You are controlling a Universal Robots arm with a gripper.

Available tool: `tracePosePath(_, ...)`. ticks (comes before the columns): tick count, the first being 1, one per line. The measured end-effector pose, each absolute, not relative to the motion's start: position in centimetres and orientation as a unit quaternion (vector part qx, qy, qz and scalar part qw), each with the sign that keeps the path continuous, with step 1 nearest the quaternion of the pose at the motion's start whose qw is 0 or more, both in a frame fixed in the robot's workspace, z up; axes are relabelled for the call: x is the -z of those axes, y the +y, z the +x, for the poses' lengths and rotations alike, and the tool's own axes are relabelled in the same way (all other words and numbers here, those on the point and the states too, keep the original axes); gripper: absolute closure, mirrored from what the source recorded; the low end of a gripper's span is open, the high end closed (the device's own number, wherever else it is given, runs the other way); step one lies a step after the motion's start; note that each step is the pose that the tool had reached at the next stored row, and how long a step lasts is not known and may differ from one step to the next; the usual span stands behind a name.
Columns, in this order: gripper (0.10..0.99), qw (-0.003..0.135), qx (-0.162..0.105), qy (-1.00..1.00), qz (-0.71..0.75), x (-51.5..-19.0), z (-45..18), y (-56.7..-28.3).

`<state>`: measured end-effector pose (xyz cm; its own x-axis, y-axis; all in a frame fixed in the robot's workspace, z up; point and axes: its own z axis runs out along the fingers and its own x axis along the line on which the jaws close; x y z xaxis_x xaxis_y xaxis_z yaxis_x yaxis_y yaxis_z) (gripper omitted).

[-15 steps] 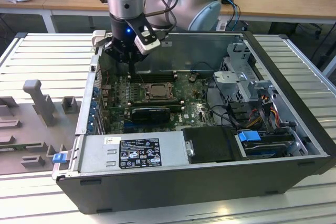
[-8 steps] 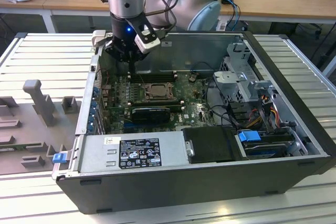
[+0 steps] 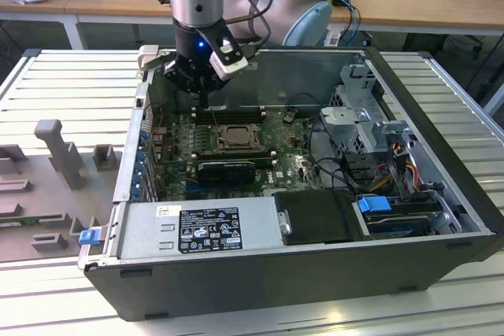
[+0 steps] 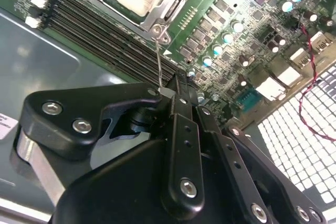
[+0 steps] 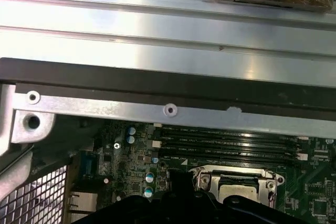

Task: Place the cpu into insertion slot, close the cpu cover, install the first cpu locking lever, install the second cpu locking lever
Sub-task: 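Install the first cpu locking lever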

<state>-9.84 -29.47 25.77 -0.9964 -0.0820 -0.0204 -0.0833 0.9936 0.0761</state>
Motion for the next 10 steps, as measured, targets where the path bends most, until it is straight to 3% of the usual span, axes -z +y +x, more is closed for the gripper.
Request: tracePosePath(10, 0.980, 0.009, -0.038, 0.998, -0.041, -25.8, -8.6, -29.5)
